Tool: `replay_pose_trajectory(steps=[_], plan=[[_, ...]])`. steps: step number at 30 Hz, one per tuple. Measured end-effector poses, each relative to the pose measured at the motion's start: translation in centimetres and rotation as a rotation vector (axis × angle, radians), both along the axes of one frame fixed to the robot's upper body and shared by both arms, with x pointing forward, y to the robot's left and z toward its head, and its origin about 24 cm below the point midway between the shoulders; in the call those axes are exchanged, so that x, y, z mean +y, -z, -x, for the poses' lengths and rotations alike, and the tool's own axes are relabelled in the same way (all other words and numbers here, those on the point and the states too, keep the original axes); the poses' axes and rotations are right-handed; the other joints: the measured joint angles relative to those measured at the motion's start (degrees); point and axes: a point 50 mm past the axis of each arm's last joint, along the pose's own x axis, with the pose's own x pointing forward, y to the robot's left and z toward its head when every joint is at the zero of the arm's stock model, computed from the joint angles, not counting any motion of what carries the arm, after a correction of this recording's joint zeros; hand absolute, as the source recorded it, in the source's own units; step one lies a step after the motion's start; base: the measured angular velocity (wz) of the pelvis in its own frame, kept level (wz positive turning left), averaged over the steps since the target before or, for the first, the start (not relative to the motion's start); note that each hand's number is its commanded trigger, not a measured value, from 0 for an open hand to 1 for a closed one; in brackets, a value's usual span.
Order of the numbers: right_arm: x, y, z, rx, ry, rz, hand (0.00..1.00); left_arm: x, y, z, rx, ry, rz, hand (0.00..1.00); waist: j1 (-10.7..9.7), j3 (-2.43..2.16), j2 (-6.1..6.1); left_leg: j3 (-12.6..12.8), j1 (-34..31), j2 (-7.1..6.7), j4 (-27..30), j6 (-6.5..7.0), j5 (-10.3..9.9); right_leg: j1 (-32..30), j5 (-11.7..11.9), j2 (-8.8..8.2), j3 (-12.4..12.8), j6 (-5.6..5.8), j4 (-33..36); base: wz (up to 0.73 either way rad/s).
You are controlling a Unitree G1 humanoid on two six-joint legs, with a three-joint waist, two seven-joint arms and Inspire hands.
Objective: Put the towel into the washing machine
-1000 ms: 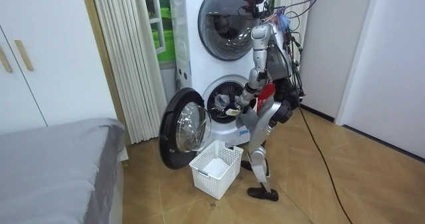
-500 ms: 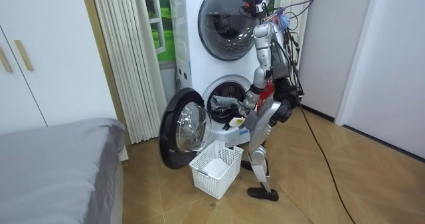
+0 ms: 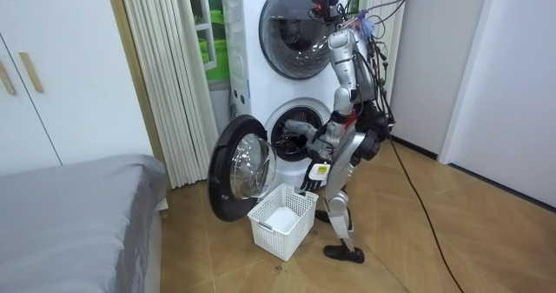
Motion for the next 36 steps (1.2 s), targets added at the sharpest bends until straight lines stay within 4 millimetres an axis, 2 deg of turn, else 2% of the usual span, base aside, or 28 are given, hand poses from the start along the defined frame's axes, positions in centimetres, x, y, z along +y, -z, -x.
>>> replay_pose_trajectory(steps=[3, 6, 12, 15, 18, 21, 22, 23, 24, 25, 28, 30, 34, 36], plan=[[-0.8, -0.4, -0.3, -0.012, 0.059, -0.028, 1.00, -0.1, 0.0, 0.0, 0.004, 0.068, -0.049, 0.00, -0.1, 0.19, -0.43, 0.2, 0.7, -0.77, 0.1, 0.32, -0.2, -0.3, -1.6, -0.55, 1.0, 0.62, 2.2, 0.09], [-1.2, -1.0, -1.2, -0.023, 0.117, -0.056, 1.00, -0.1, 0.0, 0.0, 0.012, 0.079, -0.058, 0.00, -0.2, 0.34, -1.03, 0.3, 0.6, -0.79, 0.3, 0.43, -0.4, -0.3, -1.6, -1.01, 0.9, 0.67, 2.3, 0.02], [-2.9, -2.1, -2.1, -0.074, 0.275, -0.125, 1.00, 0.2, 0.0, 0.1, 0.031, 0.084, -0.064, 0.00, -0.1, 0.20, -2.01, 0.5, 0.3, -0.85, 0.4, 0.63, -0.4, -0.7, -1.5, -1.05, 0.9, 0.66, 2.5, -0.01], [-3.9, -2.9, -2.7, -0.101, 0.340, -0.157, 1.00, 0.7, 0.0, 0.0, 0.041, 0.079, -0.083, 0.00, -0.3, 0.20, -2.40, 1.1, 0.2, -1.09, 0.5, 0.78, -0.5, -1.4, -1.7, -1.71, 1.0, 0.65, 3.5, -0.05], [-5.0, -3.6, -3.0, -0.123, 0.437, -0.204, 1.00, 1.1, -0.1, -0.1, 0.040, 0.073, -0.091, 0.00, -0.3, 0.19, -3.64, 1.3, 0.4, -1.87, 0.7, 0.85, -0.5, -2.3, -2.8, -2.62, 1.7, 0.79, 5.7, 0.04], [-4.9, -4.5, -4.1, -0.113, 0.447, -0.237, 1.00, 2.1, -0.4, 0.0, 0.030, 0.068, -0.113, 0.00, -0.4, 0.17, -5.19, 2.0, 0.2, -1.72, 1.1, 1.00, -0.7, -3.0, -3.0, -2.71, 2.0, 0.67, 6.4, -0.03], [-4.7, -4.8, -4.6, -0.116, 0.460, -0.256, 0.96, 2.1, -0.5, 0.1, 0.030, 0.064, -0.117, 0.00, -0.4, 0.18, -5.28, 2.1, 0.1, -1.65, 1.4, 1.14, -0.8, -3.0, -3.0, -2.71, 2.0, 0.67, 6.5, -0.03], [-4.6, -5.0, -5.0, -0.117, 0.464, -0.265, 0.54, 2.1, -0.5, 0.1, 0.027, 0.062, -0.116, 0.00, -0.5, 0.22, -5.37, 2.3, 0.1, -1.67, 1.5, 1.22, -0.9, -3.0, -3.0, -2.79, 2.2, 0.69, 6.6, 0.00], [-4.5, -5.5, -5.6, -0.127, 0.483, -0.296, 0.00, 2.2, -0.5, 0.3, 0.027, 0.054, -0.113, 0.00, -1.0, 0.28, -5.58, 2.4, 0.1, -2.01, 1.6, 1.38, -0.9, -3.1, -3.1, -3.10, 2.4, 0.89, 7.0, 0.05], [-4.3, -6.0, -6.2, -0.137, 0.516, -0.350, 0.00, 2.4, -0.4, 0.4, 0.028, 0.038, -0.112, 0.00, -1.9, 0.27, -5.80, 2.4, 0.0, -2.31, 1.9, 1.59, -1.0, -3.4, -3.3, -3.23, 2.7, 1.18, 7.6, 0.06], [-4.1, -6.8, -7.1, -0.158, 0.572, -0.442, 0.00, 3.1, -0.9, 0.1, 0.007, -0.013, -0.113, 0.00, -2.1, 0.21, -6.86, 2.4, -1.5, -2.29, 3.2, 1.95, -1.2, -4.2, -3.1, -3.23, 2.7, 1.44, 8.0, 0.07], [-4.2, -7.2, -7.4, -0.162, 0.598, -0.462, 0.00, 3.2, -1.0, -0.1, 0.003, -0.013, -0.133, 0.00, -2.4, 0.21, -7.13, 2.4, -2.5, -2.42, 4.3, 2.40, -1.5, -5.0, -3.2, -3.62, 2.7, 1.79, 8.7, 0.10], [-4.5, -9.2, -9.0, -0.188, 0.643, -0.523, 0.00, 3.6, -1.5, 0.3, -0.012, -0.038, -0.173, 0.00, -5.4, 0.12, -7.51, 2.8, -4.6, -2.72, 7.2, 3.86, -2.3, -6.9, -3.4, -5.06, 2.7, 2.87, 10.9, 0.08], [-4.6, -9.5, -9.2, -0.169, 0.673, -0.536, 0.00, 3.6, -1.6, 0.3, -0.016, -0.042, -0.187, 0.00, -6.1, 0.16, -7.59, 3.5, -4.9, -3.00, 7.6, 4.46, -2.5, -7.3, -3.6, -5.64, 2.9, 3.52, 11.6, 0.08]])
